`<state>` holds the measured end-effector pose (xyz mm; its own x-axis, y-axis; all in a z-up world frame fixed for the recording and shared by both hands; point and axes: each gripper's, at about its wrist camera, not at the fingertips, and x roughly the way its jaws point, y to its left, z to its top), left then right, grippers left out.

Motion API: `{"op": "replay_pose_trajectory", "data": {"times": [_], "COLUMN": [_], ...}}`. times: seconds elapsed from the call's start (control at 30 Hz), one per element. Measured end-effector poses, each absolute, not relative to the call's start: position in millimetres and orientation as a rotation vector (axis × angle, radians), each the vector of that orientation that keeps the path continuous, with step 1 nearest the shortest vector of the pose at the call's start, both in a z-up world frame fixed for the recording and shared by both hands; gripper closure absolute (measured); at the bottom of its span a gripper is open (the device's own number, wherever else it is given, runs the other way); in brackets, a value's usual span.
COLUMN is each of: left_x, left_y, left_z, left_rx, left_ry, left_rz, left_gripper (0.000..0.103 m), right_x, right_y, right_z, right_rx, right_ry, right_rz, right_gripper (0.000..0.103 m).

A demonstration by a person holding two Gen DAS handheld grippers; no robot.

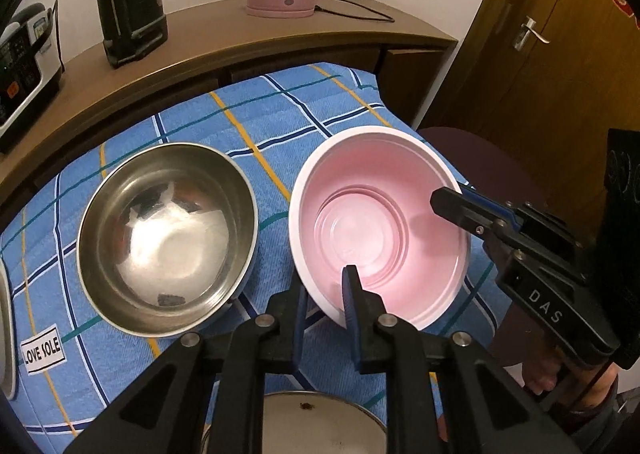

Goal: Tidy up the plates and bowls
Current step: 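Lift the pink bowl with both grippers and carry it over the steel bowl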

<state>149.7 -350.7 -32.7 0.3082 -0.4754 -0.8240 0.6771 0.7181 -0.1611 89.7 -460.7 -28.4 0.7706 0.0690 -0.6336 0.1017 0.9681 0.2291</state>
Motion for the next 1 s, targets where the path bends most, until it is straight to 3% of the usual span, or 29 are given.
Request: {"op": "replay_pose_trajectory", "data": {"times": [1.0], "left_x": [163], "left_y": [-284], "left_z": [-10], "left_rx": [0.132], "left_ry": [0.864], "left_rz": [-0.926], "left_gripper": [0.084], "right_x": [94], "right_y": [-400], "right_z": [27], "right_rx": [0.126], "right_ry": [0.666], "right_rz": [0.003], "right_gripper": [0.091]}}
